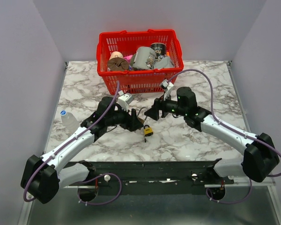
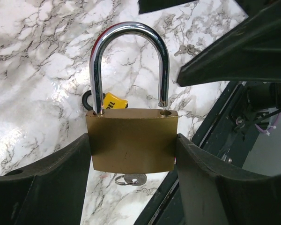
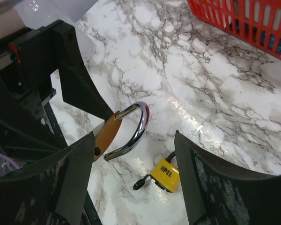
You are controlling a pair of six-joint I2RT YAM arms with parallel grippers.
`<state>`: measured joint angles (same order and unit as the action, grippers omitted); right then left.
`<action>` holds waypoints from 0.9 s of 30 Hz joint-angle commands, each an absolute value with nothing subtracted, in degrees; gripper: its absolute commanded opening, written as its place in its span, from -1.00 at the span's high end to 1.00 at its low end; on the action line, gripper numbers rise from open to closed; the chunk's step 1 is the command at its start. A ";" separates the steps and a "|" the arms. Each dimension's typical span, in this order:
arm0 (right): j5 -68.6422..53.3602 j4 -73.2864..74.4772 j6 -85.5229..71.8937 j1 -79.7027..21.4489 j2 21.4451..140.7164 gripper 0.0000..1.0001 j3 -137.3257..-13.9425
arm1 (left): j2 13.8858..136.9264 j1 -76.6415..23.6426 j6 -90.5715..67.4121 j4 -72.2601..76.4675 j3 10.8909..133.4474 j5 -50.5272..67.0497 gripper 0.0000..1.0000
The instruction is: Unlock with the key
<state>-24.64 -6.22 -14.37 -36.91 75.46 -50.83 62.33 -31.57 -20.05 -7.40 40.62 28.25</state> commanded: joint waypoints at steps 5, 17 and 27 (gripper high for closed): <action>-18.90 -4.39 -15.46 -35.25 81.03 -0.45 -48.08 | 58.54 -31.46 -20.39 1.58 39.99 36.03 1.00; -23.73 -7.56 -19.94 -32.96 75.96 -0.59 -45.44 | 59.24 -31.73 -20.04 -1.57 40.87 28.31 1.00; -32.60 -21.50 -36.63 -33.05 76.10 -0.65 -41.66 | 59.68 -32.34 -19.69 -2.55 41.13 26.19 1.00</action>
<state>-26.59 -11.88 -27.77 -33.17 73.58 -42.48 60.34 -31.97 -20.32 -6.33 38.24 26.70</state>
